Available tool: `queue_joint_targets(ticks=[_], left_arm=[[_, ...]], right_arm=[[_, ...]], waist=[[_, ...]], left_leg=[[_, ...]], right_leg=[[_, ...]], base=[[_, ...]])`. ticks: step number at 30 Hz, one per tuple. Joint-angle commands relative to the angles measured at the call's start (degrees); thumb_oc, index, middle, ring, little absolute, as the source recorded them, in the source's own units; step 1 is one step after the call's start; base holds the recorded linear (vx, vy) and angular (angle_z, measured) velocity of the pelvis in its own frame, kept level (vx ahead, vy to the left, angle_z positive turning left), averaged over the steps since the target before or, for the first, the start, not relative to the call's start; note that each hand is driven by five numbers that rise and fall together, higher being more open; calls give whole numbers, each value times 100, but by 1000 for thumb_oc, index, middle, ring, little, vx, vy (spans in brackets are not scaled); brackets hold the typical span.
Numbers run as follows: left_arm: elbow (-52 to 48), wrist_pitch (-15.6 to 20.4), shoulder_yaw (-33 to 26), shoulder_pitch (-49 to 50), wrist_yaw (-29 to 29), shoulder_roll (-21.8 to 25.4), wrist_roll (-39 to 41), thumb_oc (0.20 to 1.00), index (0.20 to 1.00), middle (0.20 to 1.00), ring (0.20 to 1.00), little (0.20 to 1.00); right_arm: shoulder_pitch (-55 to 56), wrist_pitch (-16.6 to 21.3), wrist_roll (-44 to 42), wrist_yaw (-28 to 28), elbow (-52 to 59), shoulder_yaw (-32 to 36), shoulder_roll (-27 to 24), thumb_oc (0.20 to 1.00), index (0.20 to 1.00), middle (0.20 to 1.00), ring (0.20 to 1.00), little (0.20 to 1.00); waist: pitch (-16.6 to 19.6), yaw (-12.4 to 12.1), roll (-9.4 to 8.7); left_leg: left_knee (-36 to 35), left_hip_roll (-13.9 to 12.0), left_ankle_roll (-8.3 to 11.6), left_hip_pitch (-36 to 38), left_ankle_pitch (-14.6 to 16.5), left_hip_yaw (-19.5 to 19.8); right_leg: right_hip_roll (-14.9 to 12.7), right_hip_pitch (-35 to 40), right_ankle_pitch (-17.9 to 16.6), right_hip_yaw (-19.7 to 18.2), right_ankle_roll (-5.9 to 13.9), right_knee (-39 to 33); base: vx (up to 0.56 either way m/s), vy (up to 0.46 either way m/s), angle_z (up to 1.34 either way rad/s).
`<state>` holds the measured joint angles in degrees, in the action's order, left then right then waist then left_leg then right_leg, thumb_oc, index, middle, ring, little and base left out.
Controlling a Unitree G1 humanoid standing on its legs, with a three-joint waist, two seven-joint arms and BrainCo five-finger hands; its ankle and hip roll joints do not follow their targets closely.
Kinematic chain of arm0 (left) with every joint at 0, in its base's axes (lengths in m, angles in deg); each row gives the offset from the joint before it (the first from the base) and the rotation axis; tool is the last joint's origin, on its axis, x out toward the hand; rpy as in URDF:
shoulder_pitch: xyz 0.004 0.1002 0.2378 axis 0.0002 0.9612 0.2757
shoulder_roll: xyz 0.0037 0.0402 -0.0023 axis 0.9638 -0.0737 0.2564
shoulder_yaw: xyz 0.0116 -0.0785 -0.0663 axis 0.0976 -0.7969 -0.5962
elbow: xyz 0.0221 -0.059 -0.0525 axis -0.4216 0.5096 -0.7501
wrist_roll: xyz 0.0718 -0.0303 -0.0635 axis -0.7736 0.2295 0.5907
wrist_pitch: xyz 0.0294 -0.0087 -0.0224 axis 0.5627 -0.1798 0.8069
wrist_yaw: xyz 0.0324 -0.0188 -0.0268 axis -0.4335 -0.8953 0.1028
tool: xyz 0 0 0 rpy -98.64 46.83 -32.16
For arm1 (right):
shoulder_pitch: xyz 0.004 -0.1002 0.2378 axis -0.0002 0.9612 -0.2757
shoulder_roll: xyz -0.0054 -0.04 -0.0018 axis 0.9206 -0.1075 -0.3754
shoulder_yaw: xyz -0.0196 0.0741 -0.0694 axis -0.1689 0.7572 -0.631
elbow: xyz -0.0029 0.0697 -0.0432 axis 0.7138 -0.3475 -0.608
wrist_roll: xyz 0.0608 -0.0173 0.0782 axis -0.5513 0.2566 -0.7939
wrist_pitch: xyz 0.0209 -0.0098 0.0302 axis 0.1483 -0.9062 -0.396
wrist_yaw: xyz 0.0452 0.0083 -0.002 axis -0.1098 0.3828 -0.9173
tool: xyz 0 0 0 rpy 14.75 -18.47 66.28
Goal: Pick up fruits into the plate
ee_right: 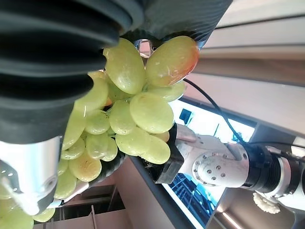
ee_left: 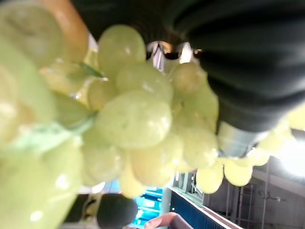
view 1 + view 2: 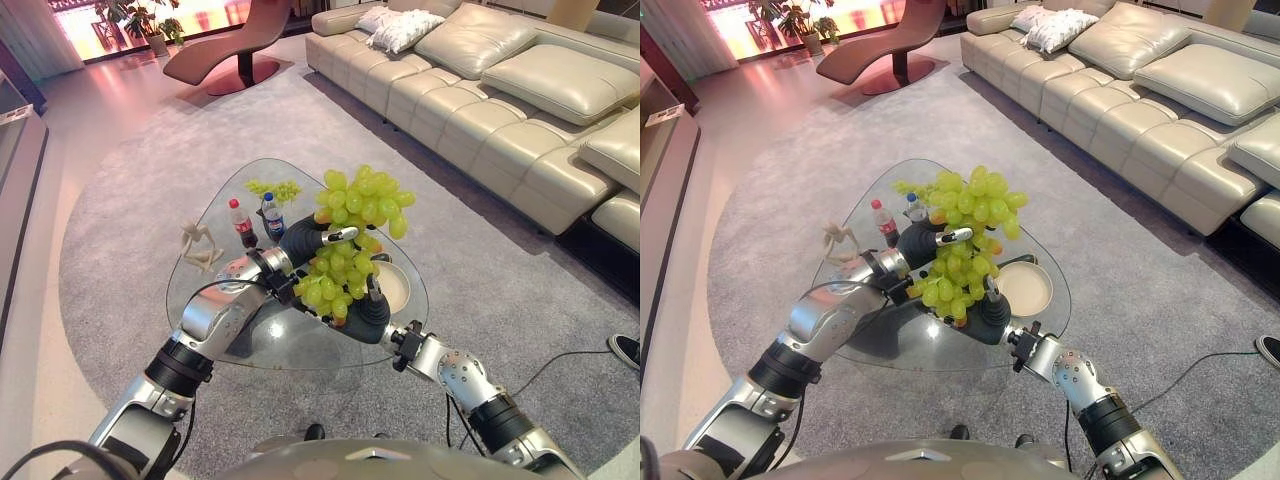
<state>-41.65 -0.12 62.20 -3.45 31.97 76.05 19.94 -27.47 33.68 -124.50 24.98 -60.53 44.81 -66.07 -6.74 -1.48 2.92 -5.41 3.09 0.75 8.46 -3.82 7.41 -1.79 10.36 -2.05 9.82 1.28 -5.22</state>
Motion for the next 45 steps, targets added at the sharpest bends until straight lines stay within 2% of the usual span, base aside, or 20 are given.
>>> queue_joint_targets(ticks=[1, 7, 8, 14, 33, 34, 35, 45], left_arm=[[-21, 198, -41, -23, 12, -3, -35, 200, 200, 200, 200, 200], [254, 309, -33, -48, -212, -74, -239, 200, 200, 200, 200, 200], [309, 333, -23, -54, -235, -106, -293, 200, 200, 200, 200, 200], [314, 301, -14, -109, -195, -107, -294, 200, 200, 200, 200, 200], [290, 193, -18, -83, -129, -119, -332, 200, 200, 200, 200, 200], [295, 175, -18, -84, -135, -124, -324, 416, 416, 416, 416, 416], [304, 154, -24, -82, -149, -129, -315, 1000, 1000, 1000, 1000, 1000], [382, 58, -225, 73, -256, -64, -256, 1000, 1000, 1000, 1000, 1000]], right_arm=[[-329, 204, -806, -517, 1082, 152, 364, 1000, 1000, 1000, 1000, 1000], [-369, 477, -559, -476, 1203, 122, 342, 1000, 1000, 1000, 1000, 1000], [-377, 621, -497, -392, 1182, 131, 329, 200, 200, 200, 200, 200], [-382, 753, -261, -305, 949, 155, 307, 200, 200, 200, 200, 200], [-305, 789, -188, -344, 878, 143, 358, 200, 200, 200, 200, 200], [-298, 792, -172, -346, 865, 148, 364, 200, 200, 200, 200, 200], [-294, 801, -165, -346, 851, 154, 362, 200, 200, 200, 200, 200], [-102, 1067, 261, -292, 602, 389, 243, 200, 200, 200, 200, 200]], waist=[[64, -72, -187], [58, -49, -211], [57, -43, -218], [47, -37, -228], [44, -30, -221], [44, -27, -220], [43, -26, -222], [51, -8, -227]], left_leg=[[386, -42, -55, 321, 1029, -622], [375, -56, -47, 323, 1020, -642], [373, -59, -43, 320, 1016, -646], [353, -71, -41, 347, 1010, -651], [333, -77, -37, 351, 1009, -646], [333, -76, -39, 352, 1009, -648], [336, -74, -39, 349, 1009, -649], [319, -79, -36, 353, 1001, -652]], right_leg=[[-301, 88, 419, -156, 383, 189], [-285, 84, 411, -176, 386, 171], [-283, 83, 409, -179, 379, 163], [-277, 96, 398, -163, 375, 157], [-270, 94, 391, -203, 387, 145], [-269, 93, 390, -204, 387, 146], [-268, 91, 388, -209, 386, 147], [-272, 85, 378, -216, 391, 131]], base=[[0, 0, 0], [0, 0, 0], [0, 0, 0], [0, 0, 0], [0, 0, 0], [0, 0, 0], [0, 0, 0], [0, 0, 0]])
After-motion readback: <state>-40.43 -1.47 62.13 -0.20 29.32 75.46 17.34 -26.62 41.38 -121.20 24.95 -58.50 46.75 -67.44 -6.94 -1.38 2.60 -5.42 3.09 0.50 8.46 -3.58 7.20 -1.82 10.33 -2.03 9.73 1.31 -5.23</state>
